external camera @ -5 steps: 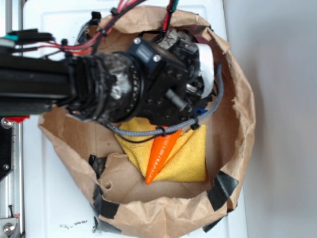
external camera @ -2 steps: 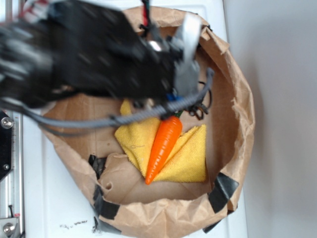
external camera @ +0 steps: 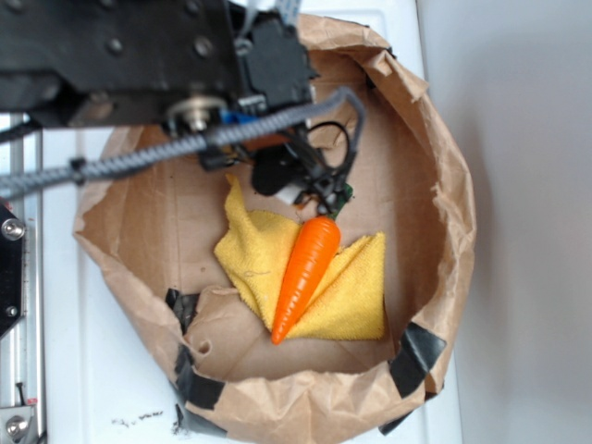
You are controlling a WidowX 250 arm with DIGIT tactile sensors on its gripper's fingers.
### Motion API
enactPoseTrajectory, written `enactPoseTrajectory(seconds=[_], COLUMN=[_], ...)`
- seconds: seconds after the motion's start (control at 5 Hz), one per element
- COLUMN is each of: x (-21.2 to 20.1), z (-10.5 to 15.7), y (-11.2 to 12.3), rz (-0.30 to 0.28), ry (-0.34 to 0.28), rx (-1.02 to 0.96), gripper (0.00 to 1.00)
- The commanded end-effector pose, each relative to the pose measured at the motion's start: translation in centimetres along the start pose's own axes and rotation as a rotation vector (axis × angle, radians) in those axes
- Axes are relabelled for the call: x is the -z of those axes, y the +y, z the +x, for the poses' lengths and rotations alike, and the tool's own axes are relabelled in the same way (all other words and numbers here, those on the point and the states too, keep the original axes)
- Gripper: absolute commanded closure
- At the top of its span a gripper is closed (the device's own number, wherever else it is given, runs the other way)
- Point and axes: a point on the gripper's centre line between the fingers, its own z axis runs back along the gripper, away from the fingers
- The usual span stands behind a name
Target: Grab the white paper.
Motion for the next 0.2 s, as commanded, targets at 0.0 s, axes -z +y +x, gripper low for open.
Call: enactPoseTrajectory(seconds=[0.0], x=[-2.98], z=[1.03], y=[0.97], rz=[-0.111], ry=[0.147], rx=[0.180], gripper=[1.00])
